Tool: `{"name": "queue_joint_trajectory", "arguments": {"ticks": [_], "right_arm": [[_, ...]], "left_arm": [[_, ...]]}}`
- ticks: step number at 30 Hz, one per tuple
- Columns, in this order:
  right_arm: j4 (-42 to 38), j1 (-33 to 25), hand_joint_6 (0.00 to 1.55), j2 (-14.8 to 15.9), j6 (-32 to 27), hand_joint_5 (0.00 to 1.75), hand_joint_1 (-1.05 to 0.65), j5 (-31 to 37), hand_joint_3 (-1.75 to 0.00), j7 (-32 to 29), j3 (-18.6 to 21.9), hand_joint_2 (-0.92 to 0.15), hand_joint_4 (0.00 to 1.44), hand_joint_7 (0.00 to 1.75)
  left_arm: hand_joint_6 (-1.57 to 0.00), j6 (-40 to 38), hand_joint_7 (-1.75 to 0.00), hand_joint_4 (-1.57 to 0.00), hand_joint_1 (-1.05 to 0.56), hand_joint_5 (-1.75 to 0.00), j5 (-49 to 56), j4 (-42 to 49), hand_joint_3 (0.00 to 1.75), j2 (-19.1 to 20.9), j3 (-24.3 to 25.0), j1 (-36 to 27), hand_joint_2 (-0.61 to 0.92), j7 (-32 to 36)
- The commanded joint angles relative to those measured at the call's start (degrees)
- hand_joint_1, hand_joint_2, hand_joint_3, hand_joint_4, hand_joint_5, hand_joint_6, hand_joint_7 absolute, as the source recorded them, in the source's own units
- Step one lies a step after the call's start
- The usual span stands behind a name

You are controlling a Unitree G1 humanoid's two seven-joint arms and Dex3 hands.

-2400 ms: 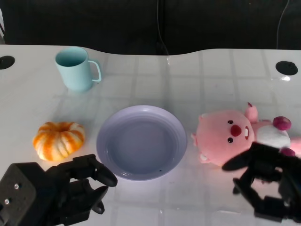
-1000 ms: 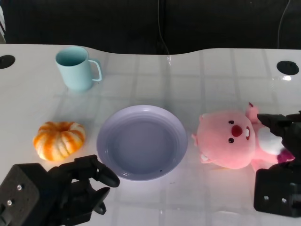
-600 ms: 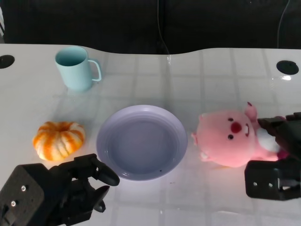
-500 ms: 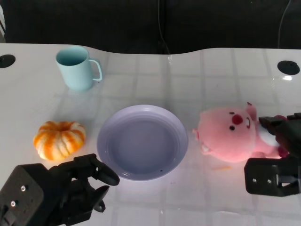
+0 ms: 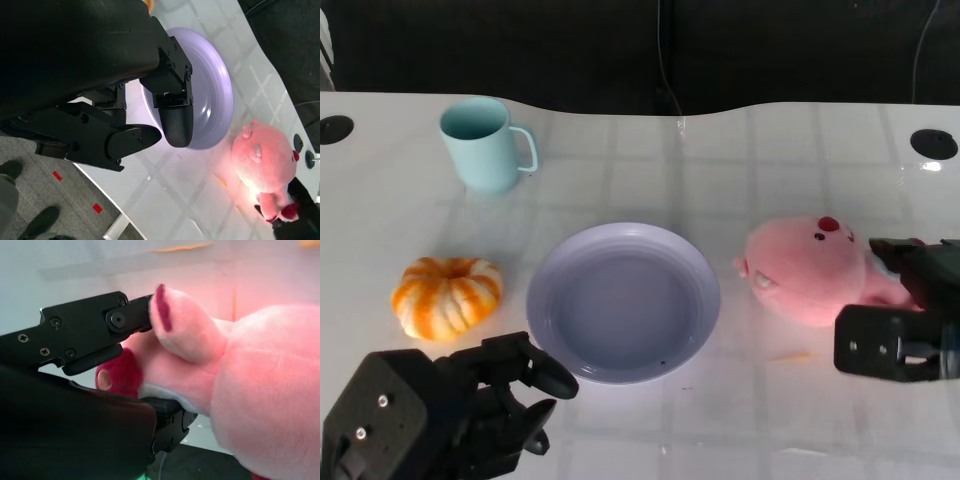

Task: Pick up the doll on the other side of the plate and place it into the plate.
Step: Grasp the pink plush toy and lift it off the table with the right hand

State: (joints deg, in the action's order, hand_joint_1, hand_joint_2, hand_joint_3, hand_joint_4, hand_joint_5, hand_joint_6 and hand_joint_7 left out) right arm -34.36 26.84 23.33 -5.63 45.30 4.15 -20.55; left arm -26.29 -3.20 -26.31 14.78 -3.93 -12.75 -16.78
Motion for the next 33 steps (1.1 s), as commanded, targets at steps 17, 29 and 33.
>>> {"name": "queue_joint_trajectory", "arguments": {"ticks": [17, 29, 33], "right_arm": [[-19.44, 2.49, 0.86, -4.1, 9.76, 1.62, -0.21, -4.86, -0.24, -23.36, -2.7, -0.89, 0.75, 1.1], [-10.27, 0.52, 0.73, -4.98, 6.95, 1.74, -0.19, -9.91, -1.01, -29.08, 2.82, -0.49, 0.84, 1.61], [-6.43, 0.59, 0.73, -5.36, 6.05, 1.75, -0.16, -12.28, -1.17, -28.24, 5.34, -0.43, 0.85, 1.72]], "left_arm": [[-0.6, 2.47, -1.15, -0.58, -0.17, -1.42, 1.67, -3.62, 0.52, 0.52, -0.52, -4.21, 0.92, 0.34], [-0.6, 3.11, -1.16, -0.57, -0.16, -1.45, 0.38, -1.71, 0.53, 1.55, 0.66, -2.82, 0.92, -0.82], [-0.6, 1.49, -1.16, -0.56, -0.15, -1.44, -0.03, -1.34, 0.52, 1.03, 0.57, -2.22, 0.92, -0.36]]}}
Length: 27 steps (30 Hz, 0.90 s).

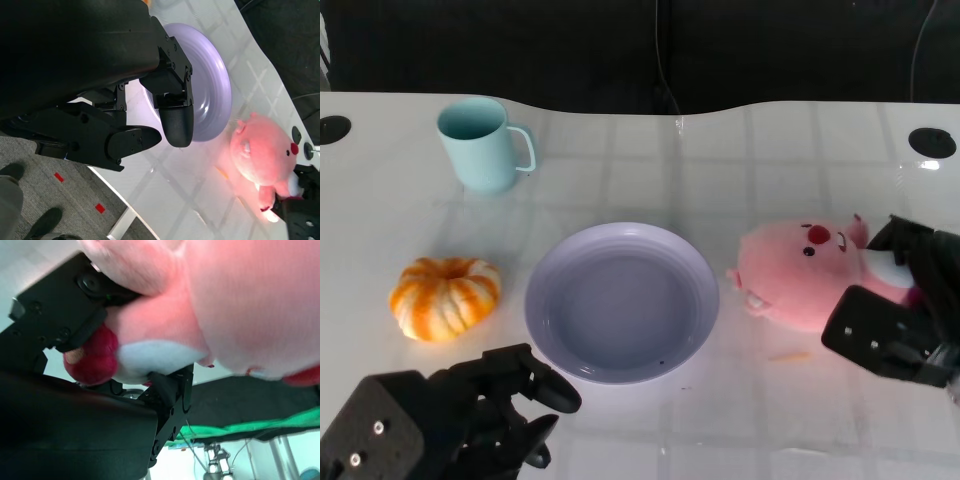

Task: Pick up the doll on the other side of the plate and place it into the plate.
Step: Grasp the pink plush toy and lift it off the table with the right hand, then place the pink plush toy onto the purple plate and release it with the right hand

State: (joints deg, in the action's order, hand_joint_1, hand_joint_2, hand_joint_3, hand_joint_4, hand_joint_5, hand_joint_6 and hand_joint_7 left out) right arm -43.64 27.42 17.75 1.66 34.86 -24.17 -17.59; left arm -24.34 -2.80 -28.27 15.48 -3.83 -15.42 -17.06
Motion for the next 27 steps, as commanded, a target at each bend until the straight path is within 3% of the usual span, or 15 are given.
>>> {"name": "queue_joint_trajectory", "arguments": {"ticks": [1, 7, 16, 20, 27], "right_arm": [[3.77, 0.07, 0.73, 0.14, -1.82, 1.75, -0.17, -2.2, -1.2, 0.55, 2.84, -0.43, 0.86, 1.73], [9.6, 0.44, 0.76, -0.17, -3.59, 1.75, -0.2, -4.03, -1.28, 4.17, 4.66, -0.4, 0.89, 1.75], [16.86, 1.79, 0.77, -1.81, -3.38, 1.75, -0.16, -4.52, -1.29, 9.81, 3.59, -0.38, 0.92, 1.75], [18.82, 3.62, 0.78, -3.6, -1.76, 1.75, -0.16, -4.07, -1.32, 12.2, 1.87, -0.35, 0.93, 1.75], [18.24, 7.42, 0.75, -7.89, -2.17, 1.75, -0.18, -1.4, -1.22, 14.91, -2.34, -0.41, 0.92, 1.74]], "left_arm": [[-0.6, -0.24, -1.16, -0.56, -0.14, -1.44, -0.43, 0.91, 0.53, 0.32, 0.37, 0.55, 0.92, -0.14], [-0.6, 1.39, -1.16, -0.56, -0.13, -1.44, 0.18, 2.14, 0.52, 0.21, -0.59, 0.68, 0.92, -0.06], [-0.58, 0.86, -1.13, -0.56, -0.14, -1.4, 1.17, 2.15, 0.52, -0.27, -1.77, 0.85, 0.92, 0.53], [-0.59, 1.04, -1.11, -0.57, -0.13, -1.4, 0.92, 2.32, 0.51, -0.91, -1.95, 0.85, 0.92, 0.57], [-0.6, 1.51, -1.09, -0.56, -0.14, -1.4, 1.56, 3.29, 0.51, -1.34, -2.58, 1.12, 0.92, 0.98]]}}
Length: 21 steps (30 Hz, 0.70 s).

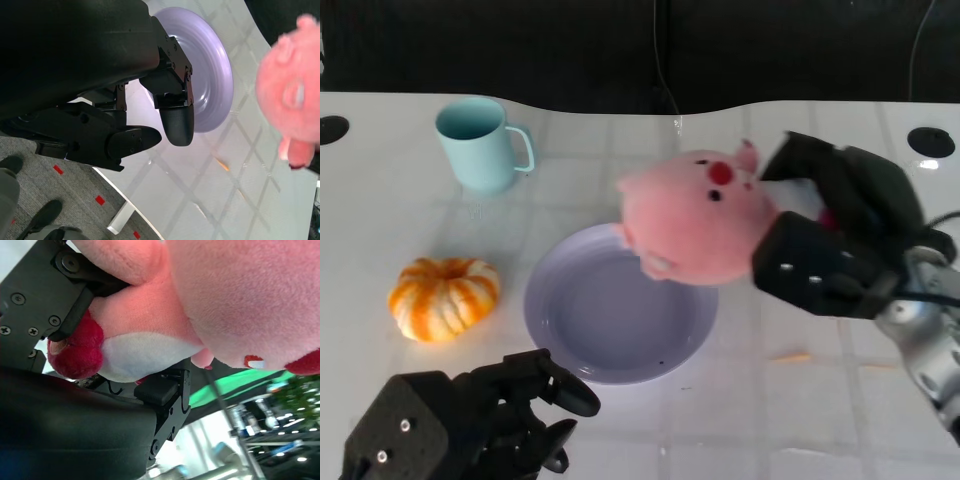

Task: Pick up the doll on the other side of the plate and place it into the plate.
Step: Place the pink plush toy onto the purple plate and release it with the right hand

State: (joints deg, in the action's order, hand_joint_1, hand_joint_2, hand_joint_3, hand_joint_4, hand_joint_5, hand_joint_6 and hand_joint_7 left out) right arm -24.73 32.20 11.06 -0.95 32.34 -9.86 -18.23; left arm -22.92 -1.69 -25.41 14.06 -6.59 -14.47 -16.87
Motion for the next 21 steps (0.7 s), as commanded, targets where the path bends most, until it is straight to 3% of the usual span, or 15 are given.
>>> {"name": "queue_joint_trajectory", "arguments": {"ticks": [1, 11, 15, 17, 18, 19, 21], "right_arm": [[-1.44, 3.35, 0.75, -2.31, 0.83, 1.75, -0.18, 1.37, -1.2, 0.77, -2.55, -0.43, 0.92, 1.74], [-13.51, 10.31, 0.73, -10.21, 4.09, 1.75, -0.2, 3.95, -1.1, -1.67, -7.93, -0.45, 0.9, 1.71], [-17.5, 11.29, 0.7, -12.6, 4.22, 1.75, -0.19, 3.37, -0.92, -1.29, -8.52, -0.56, 0.88, 1.71], [-18.49, 11.42, 0.74, -13.32, 4.06, 1.75, -0.19, 3.27, -0.74, -0.78, -8.73, -0.63, 0.87, 1.52], [-18.48, 11.3, 0.78, -13.54, 3.72, 1.73, -0.19, 3.04, -0.64, 0.22, -8.82, -0.67, 0.85, 1.34], [-18.09, 11.07, 0.84, -13.65, 3.17, 1.61, -0.22, 2.85, -0.45, 1.35, -8.91, -0.73, 0.82, 0.95], [-16.76, 10.62, 0.91, -13.4, 2.08, 1.39, -0.25, 2.57, -0.25, 4.58, -9.45, -0.84, 0.77, 0.49]], "left_arm": [[-0.6, -0.12, -1.09, -0.56, -0.14, -1.4, 0.43, 0.4, 0.51, -0.02, 0.15, 0.17, 0.92, 0.85], [-0.6, -0.01, -1.05, -0.55, -0.14, -1.4, 0.57, -0.37, 0.51, 0.61, 0.53, -0.41, 0.92, 0.23], [-0.61, -0.15, -1.05, -0.56, -0.15, -1.4, 0.12, -0.54, 0.51, 0.49, 0.81, -0.97, 0.92, 0.18], [-0.61, 0.69, -1.05, -0.56, -0.16, -1.41, -0.06, -0.34, 0.52, 0.57, 0.91, -1.34, 0.92, -0.08], [-0.61, 0.79, -1.06, -0.56, -0.16, -1.41, 0.01, -0.38, 0.52, 0.58, 0.9, -1.53, 0.92, -0.03], [-0.61, 0.69, -1.06, -0.55, -0.16, -1.41, 0.07, -0.54, 0.52, 0.56, 0.87, -1.73, 0.92, 0.07], [-0.61, 0.81, -1.07, -0.55, -0.16, -1.41, 0.22, -0.69, 0.52, 0.58, 0.78, -1.94, 0.92, 0.13]]}}
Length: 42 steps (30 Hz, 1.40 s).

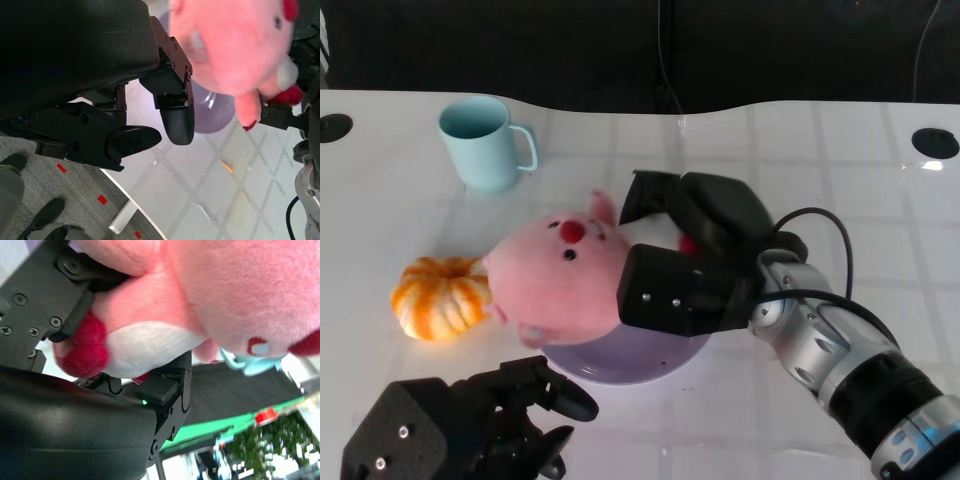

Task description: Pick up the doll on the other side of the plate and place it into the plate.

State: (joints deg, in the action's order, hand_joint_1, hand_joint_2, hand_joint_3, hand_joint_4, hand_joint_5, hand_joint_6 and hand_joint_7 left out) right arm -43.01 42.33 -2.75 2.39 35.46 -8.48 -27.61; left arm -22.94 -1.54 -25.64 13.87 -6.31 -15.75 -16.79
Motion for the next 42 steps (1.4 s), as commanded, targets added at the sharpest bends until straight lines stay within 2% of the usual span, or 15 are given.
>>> {"name": "queue_joint_trajectory", "arguments": {"ticks": [1, 2, 4, 7, 13, 20, 24, 28, 31, 32, 34, 36, 42], "right_arm": [[2.48, 0.33, 0.8, 0.84, -1.95, 1.02, -0.34, -0.37, -0.2, 5.35, -0.64, -0.89, 0.65, 0.23], [3.55, 0.1, 0.73, 1.35, -2.41, 0.75, -0.4, -0.07, -0.2, 7.18, -1.2, -0.9, 0.6, 0.12], [5.93, -0.55, 0.56, 2.33, -3.34, 0.36, -0.51, 0.56, -0.22, 10.3, -2.14, -0.92, 0.48, 0.03], [11.53, -2.47, 0.39, 4.18, -5.43, 0.19, -0.62, 1.24, -0.25, 14.76, -3.27, -0.92, 0.32, 0.0], [21.3, -5.5, 0.17, 8.65, -7.08, 0.1, -0.76, 3.21, -0.28, 21.58, -4.63, -0.92, 0.14, 0.0], [33.9, -9.3, 0.1, 13.89, -7.54, 0.08, -0.85, 1.47, -0.29, 28.5, -2.64, -0.92, 0.09, 0.0], [39.44, -12.23, 0.15, 15.91, -5.16, 0.11, -0.84, -0.89, -0.31, 28.11, 0.37, -0.92, 0.15, 0.02], [43.71, -15.39, 0.21, 16.44, -3.83, 0.16, -0.8, -3.19, -0.32, 27.01, 3.29, -0.92, 0.22, 0.05], [48.91, -19.53, 0.29, 16.35, -3.12, 0.24, -0.74, -5.27, -0.32, 25.55, 6.05, -0.92, 0.33, 0.08], [50.53, -20.93, 0.34, 16.3, -2.78, 0.39, -0.72, -5.92, -0.33, 25.08, 6.85, -0.92, 0.34, 0.07], [53.28, -23.87, 0.4, 16.21, -1.72, 0.59, -0.69, -7.89, -0.35, 24.39, 8.53, -0.92, 0.35, 0.07], [55.26, -26.81, 0.48, 16.26, 0.22, 0.7, -0.65, -9.95, -0.36, 23.39, 10.06, -0.92, 0.41, 0.1], [57.22, -34.87, 0.69, 15.87, 8.18, 0.83, -0.5, -17.44, -0.28, 20.53, 14.12, -0.92, 0.61, 0.19]], "left_arm": [[-0.61, 1.24, -1.07, -0.55, -0.15, -1.41, -0.02, -0.45, 0.52, 0.8, 0.52, -0.74, 0.92, -0.12], [-0.61, 1.69, -1.07, -0.55, -0.14, -1.41, -0.17, -0.46, 0.52, 0.82, 0.57, -0.86, 0.92, -0.28], [-0.61, 2.46, -1.08, -0.55, -0.14, -1.41, -0.39, -0.41, 0.52, 0.86, 0.68, -1.09, 0.92, -0.48], [-0.61, 1.8, -1.08, -0.56, -0.16, -1.42, -0.37, -1.21, 0.52, 1.12, 0.67, -1.26, 0.92, -0.45], [-0.61, 1.28, -1.08, -0.56, -0.16, -1.42, 0.08, -1.75, 0.51, 1.5, 0.72, -0.73, 0.92, -0.1], [-0.61, 0.54, -1.07, -0.56, -0.15, -1.39, 0.5, -1.37, 0.52, 2.01, 0.73, 0.64, 0.92, -0.05], [-0.61, -0.07, -1.07, -0.56, -0.16, -1.38, 0.65, -0.98, 0.51, 1.87, 0.67, 1.45, 0.92, 0.2], [-0.61, 0.19, -1.06, -0.57, -0.15, -1.38, 0.86, -0.62, 0.51, 1.74, 0.74, 1.63, 0.92, 0.2], [-0.61, -1.17, -1.05, -0.57, -0.15, -1.38, 0.69, -1.47, 0.51, 1.97, 1.08, 1.31, 0.92, 0.12], [-0.61, -1.29, -1.05, -0.57, -0.14, -1.38, 0.74, -1.73, 0.51, 2.14, 1.13, 1.19, 0.92, 0.03], [-0.6, 0.35, -1.04, -0.57, -0.13, -1.38, 0.77, -1.44, 0.52, 2.54, 1.16, 0.93, 0.92, -0.5], [-0.61, 1.83, -1.04, -0.57, -0.12, -1.38, 0.61, -0.97, 0.52, 2.62, 1.09, 0.66, 0.92, -0.8], [-0.63, 2.63, -1.04, -0.59, -0.16, -1.36, 1.06, 0.02, 0.5, 2.27, 0.72, 0.57, 0.92, -0.1]]}}
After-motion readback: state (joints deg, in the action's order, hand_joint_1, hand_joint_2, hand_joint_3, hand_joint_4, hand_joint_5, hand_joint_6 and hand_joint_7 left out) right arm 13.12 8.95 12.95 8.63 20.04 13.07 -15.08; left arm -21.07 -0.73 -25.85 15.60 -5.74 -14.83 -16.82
